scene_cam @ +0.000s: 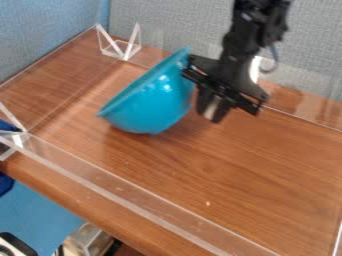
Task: Put the mushroom in the blue bowl
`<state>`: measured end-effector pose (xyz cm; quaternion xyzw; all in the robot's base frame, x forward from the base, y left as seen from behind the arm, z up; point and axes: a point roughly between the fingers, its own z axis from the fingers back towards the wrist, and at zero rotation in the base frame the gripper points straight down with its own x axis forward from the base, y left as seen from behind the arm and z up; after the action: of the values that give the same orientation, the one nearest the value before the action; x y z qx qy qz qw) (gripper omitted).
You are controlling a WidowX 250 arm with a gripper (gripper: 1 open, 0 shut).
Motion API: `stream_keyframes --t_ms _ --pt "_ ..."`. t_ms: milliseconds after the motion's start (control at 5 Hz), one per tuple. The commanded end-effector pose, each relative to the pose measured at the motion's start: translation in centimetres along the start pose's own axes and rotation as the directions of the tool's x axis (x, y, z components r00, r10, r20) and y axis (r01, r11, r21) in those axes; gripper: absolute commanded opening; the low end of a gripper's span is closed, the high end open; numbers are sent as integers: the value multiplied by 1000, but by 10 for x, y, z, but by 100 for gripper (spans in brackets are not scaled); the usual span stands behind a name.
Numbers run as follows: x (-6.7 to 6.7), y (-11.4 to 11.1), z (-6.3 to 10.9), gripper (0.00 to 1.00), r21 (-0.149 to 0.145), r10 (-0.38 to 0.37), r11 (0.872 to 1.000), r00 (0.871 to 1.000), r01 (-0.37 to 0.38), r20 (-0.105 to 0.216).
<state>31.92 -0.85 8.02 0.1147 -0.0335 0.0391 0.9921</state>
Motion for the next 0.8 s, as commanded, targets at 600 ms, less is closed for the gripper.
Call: stream_keyframes --t_ms 600 --pt "26 -41 -3 0 -41 -26 999 1000 25 -7"
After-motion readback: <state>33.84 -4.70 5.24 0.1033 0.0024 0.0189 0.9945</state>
